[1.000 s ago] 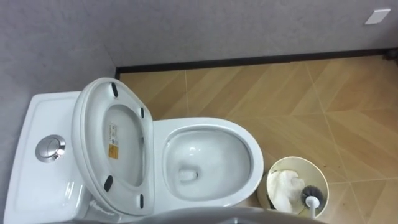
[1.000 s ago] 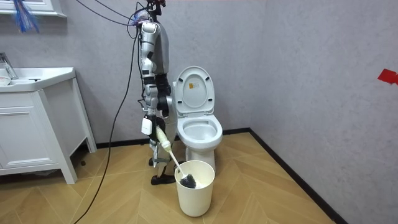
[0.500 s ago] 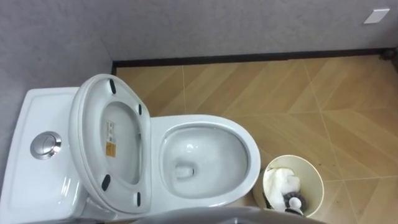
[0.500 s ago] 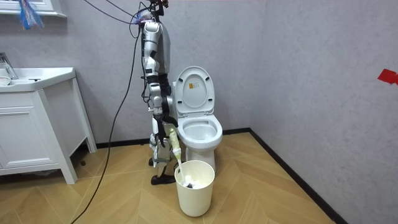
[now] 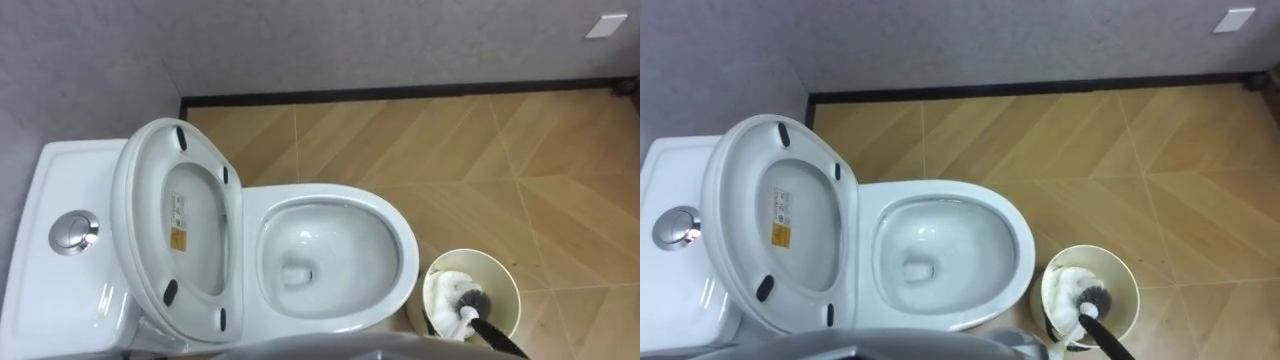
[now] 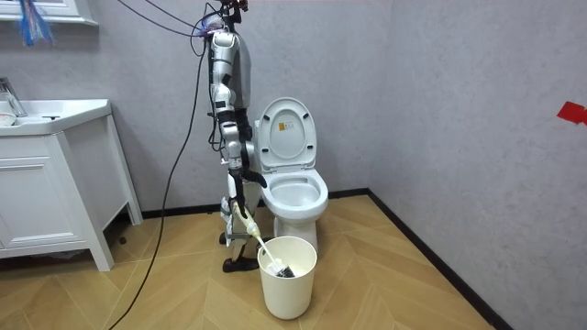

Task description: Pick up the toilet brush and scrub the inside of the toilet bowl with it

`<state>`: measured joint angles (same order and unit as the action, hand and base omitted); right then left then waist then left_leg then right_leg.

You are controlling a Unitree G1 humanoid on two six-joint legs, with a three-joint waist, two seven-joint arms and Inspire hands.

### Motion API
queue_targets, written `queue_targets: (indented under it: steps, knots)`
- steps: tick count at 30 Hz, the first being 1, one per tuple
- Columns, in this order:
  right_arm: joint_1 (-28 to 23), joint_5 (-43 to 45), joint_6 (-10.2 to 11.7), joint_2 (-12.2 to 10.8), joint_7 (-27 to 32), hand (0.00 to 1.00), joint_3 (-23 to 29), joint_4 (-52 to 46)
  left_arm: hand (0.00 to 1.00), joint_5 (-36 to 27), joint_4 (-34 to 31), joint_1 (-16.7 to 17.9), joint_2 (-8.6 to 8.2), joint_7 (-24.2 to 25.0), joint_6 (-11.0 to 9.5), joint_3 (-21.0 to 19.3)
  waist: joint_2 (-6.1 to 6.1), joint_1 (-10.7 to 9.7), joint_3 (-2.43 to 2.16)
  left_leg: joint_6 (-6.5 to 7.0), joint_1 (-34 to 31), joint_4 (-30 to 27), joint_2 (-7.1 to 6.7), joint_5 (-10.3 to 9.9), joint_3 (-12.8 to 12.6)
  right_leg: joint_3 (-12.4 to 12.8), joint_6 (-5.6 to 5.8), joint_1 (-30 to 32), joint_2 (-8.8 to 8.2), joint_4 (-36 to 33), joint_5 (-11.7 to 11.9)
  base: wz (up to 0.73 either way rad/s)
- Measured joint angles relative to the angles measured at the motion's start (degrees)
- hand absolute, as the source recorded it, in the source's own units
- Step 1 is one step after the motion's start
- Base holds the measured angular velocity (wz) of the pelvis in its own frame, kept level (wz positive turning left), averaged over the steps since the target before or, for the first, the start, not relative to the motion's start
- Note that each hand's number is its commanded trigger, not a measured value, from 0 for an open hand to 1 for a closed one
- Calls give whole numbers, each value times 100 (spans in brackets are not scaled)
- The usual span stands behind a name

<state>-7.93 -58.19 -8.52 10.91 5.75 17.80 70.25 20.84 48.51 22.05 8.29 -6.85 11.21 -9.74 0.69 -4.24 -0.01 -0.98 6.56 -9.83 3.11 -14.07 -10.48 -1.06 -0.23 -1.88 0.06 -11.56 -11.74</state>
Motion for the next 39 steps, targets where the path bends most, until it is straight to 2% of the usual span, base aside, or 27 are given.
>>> queue_targets:
  steps: [6, 19, 28, 33, 36, 39]
  knots:
    - [-4, 33, 124, 12, -37, 0, -11, -96, 0, 0, 0, 0, 1, -1, -42, -65, -1, 17, -4, 0, -1, 2, 0, 0, 1, -4, 0, -2, 2, -11, 0, 0]
    - [-381, 239, 122, 6, -337, 0, -23, -80, 0, -1, 13, 9, 2, -1, -83, -85, 18, -3, -11, 0, 2, 2, 0, 0, 19, -24, -2, -8, -2, -6, -2, 1]
    - [-513, 490, 83, 6, -283, 0, -24, 511, 0, -5, 214, 16, -1, -2, -83, -134, 85, 6, -28, 0, 61, 24, 1, 0, -28, 33, -1, -31, 6, -6, -1, -2]
    - [-632, 1669, 63, 9, -285, 0, -22, 807, 0, -11, 403, 29, 0, -2, -121, -153, 99, -16, -30, 0, 95, 30, -1, 0, -6, -5, -1, -104, -2, 11, -1, 3]
    - [-673, 2436, -95, 12, -287, 0, -33, 987, 0, -4, 573, -10, -5, -2, -123, -159, 97, -18, -32, 0, 130, 36, -2, 0, 36, -75, 0, -210, -13, 93, -1, 10]
    - [-657, 3225, -164, 12, -288, 0, -136, 988, 0, -3, 678, -6, -37, -2, -111, -155, 82, -6, -26, 0, 166, 36, -3, 0, 65, -82, -1, -248, -13, 93, -1, 3]
